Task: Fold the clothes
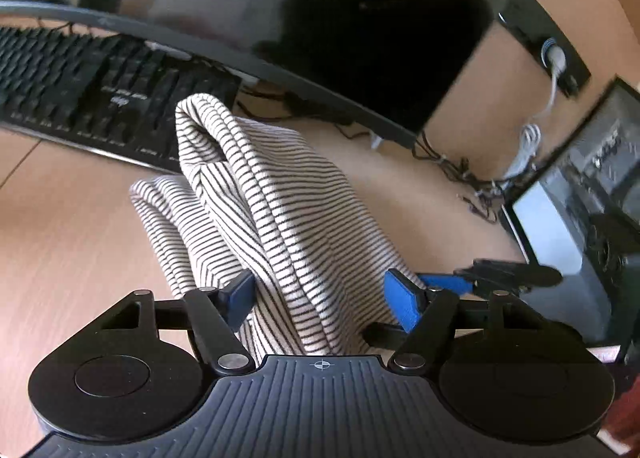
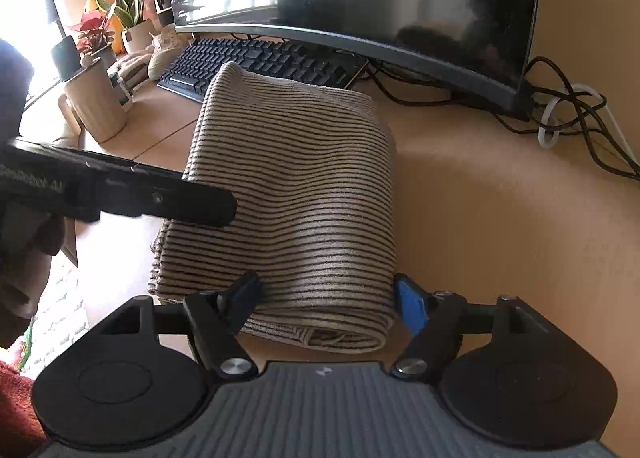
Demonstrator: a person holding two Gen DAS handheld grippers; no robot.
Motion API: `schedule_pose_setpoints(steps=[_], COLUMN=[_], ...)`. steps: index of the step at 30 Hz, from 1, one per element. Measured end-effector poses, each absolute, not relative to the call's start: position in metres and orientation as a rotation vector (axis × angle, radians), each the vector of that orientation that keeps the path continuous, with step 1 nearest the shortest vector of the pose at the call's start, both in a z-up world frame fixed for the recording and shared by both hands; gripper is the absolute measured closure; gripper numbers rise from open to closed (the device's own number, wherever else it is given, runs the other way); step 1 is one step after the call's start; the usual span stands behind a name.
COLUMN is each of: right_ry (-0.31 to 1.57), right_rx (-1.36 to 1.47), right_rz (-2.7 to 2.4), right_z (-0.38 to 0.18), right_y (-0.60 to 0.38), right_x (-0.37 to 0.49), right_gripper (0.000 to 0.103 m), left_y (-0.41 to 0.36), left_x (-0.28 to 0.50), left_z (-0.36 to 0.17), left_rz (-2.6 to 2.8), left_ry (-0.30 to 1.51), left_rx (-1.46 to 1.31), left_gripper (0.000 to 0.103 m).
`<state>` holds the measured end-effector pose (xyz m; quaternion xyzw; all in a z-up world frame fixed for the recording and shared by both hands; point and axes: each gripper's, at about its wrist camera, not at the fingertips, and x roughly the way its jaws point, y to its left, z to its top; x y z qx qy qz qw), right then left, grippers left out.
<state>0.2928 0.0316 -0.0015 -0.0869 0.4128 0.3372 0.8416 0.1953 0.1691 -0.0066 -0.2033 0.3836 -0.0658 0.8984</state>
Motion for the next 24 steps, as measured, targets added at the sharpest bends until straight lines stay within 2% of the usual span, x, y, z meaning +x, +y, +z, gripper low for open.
schedule_pose_setpoints(steps=[2,5,7,8,10,13,20,24], right_ry=[0.871,0.867,0.87,0.874,0.883,0.815,0.604,0.545], right_rx=[-0.186,-0.199,-0.202,-0.198,-0.18,-0.205,-0.336,-0.419], right_rz=[0.717,0.722,0.724,0.723,0.719,0.724,0.791,0.821], right_z=[-0.002,-0.004,-0.007,-0.008,-0.01,0.004,0.039,0.022], right_y=[0.033,0.035,0.035,0.035,0.033,0.033,0.044,0.079], right_x=[0.292,0.29,0.289,0.29,0.291,0.282,0.246,0.22], right_gripper=[0.027,0.022,0.02,0.02,0.019,0.019,0.019,0.019], left_y=[0.172,0.183,0.185,0.185,0.183,0.182,0.2,0.21], left_x=[0.2,0.2,0.198,0.198,0.199,0.198,0.19,0.197], left_z=[-0.016,-0.029,-0.028,-0.026,-0.026,-0.024,-0.023,-0.027], left_rz=[-0.1,-0.072,-0.087,-0.097,-0.102,-0.095,-0.1,-0.112], left_ry=[0.827,0.84,0.815,0.805,0.79,0.775,0.779,0.796], left_rx=[-0.444,-0.531,-0.554,-0.555,-0.55,-0.54,-0.6,-0.705], left_gripper=[0.028,0.036,0.051,0.054,0.067,0.071,0.072,0.072])
